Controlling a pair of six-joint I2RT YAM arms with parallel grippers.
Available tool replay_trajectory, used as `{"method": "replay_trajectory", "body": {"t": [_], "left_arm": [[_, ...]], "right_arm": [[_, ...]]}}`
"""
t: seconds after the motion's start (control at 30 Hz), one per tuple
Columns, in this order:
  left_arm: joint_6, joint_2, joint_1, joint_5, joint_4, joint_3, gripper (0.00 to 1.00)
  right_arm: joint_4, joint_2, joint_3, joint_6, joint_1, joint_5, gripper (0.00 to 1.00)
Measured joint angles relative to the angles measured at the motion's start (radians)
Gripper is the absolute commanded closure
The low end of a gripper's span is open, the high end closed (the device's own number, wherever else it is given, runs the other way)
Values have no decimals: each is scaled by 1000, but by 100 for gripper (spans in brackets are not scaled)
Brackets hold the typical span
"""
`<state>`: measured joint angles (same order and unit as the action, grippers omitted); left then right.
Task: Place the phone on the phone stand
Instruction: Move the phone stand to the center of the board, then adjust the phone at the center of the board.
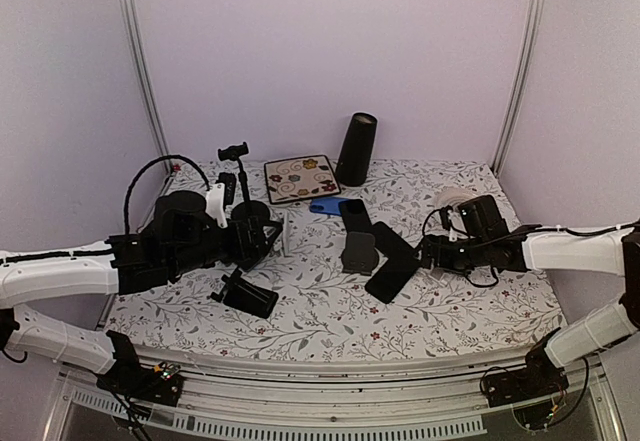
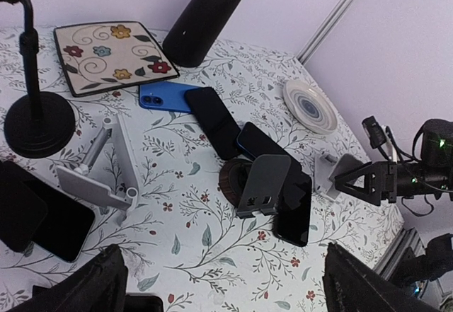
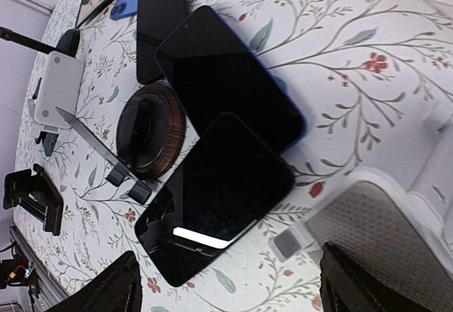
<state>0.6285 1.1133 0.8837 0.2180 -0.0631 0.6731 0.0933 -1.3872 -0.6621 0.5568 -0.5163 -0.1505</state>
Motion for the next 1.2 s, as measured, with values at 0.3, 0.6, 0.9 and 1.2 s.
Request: {"method": "replay_trajectory", "body": {"t": [0.3,0.6,0.9,1.2], "left_arm": [[0,5,0,0,0,0,3],[0,11,0,0,0,0,3],[0,15,0,-1,-2,0,3],[1,72,3,-28,-15,0,4]], "right_arm": [[82,160,60,-51,166,28,10],[135,175,61,-110,235,39,9],[209,270,47,-127,196,49,8],[209,238,8,-67,-10,92,7]]}}
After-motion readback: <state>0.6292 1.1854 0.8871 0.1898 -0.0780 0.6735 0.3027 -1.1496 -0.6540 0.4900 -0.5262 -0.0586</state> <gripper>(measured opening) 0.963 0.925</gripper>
